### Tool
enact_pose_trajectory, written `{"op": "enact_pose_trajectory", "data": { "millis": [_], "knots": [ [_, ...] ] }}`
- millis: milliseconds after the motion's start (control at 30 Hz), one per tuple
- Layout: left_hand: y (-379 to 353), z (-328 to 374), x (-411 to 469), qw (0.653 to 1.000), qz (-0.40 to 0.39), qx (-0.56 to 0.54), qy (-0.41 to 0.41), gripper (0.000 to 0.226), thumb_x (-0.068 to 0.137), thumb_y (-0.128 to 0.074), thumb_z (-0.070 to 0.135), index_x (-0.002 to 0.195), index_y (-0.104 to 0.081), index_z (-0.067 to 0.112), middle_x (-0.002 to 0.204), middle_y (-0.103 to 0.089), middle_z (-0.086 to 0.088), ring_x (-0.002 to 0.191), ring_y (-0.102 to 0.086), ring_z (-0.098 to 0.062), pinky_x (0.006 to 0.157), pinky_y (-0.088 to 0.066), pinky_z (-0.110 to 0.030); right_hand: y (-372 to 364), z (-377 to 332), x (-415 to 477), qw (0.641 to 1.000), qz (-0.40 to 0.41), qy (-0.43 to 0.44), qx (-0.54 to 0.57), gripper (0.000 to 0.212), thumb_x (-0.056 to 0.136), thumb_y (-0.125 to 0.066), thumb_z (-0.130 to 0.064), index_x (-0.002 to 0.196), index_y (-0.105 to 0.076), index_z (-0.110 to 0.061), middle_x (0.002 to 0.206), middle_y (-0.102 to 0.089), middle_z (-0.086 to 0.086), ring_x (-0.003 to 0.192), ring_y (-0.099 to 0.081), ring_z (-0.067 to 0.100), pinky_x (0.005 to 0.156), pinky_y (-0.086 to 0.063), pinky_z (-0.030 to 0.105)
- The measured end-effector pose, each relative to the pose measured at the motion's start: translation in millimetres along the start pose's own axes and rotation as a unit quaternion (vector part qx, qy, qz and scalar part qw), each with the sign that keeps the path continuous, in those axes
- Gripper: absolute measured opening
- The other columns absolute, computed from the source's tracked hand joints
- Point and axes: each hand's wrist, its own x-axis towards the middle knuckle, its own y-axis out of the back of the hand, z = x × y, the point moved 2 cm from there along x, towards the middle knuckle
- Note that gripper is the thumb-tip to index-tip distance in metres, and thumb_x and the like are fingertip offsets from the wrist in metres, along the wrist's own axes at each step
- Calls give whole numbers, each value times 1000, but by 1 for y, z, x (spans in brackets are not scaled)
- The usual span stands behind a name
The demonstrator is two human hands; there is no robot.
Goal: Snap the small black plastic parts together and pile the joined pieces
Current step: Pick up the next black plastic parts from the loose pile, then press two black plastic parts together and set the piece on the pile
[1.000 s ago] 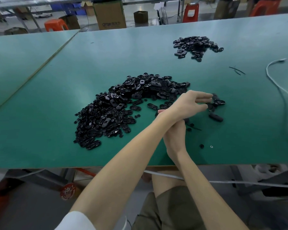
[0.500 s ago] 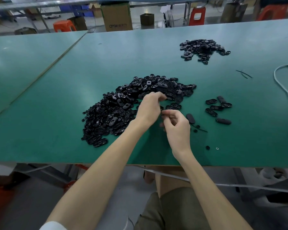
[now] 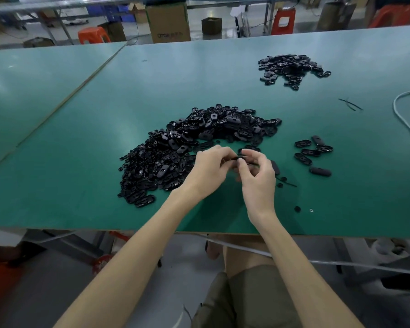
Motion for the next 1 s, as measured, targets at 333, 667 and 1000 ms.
{"op": "enact_pose_trajectory", "data": {
  "millis": [333, 667, 1000],
  "knots": [
    [38, -22, -15, 997, 41, 28, 58, 17, 95, -72, 8, 110, -74, 15, 104, -64, 5, 89, -64, -13, 88, -53, -27, 0, 2, -1, 999, 17, -8, 37, 4, 103, -64, -16, 102, -68, -16, 85, -72, 1, 67, -66, 4, 61, -52, 21],
    [49, -37, -17, 975, 18, 216, 39, 16, 101, -66, 20, 114, -75, 19, 115, -65, -3, 113, -55, -25, 103, -35, -35, 0, 5, 0, 999, 0, -15, 38, 6, 101, -65, -15, 105, -68, -18, 88, -74, -1, 67, -66, 4, 62, -52, 21],
    [30, -29, 3, 959, 25, 276, 55, 12, 100, -67, 26, 106, -73, 18, 114, -62, -5, 114, -53, -27, 101, -33, -36, 0, 5, 0, 999, -11, -17, 38, 12, 101, -65, -13, 105, -73, -21, 85, -76, -4, 68, -66, 6, 62, -52, 22]
  ]
}}
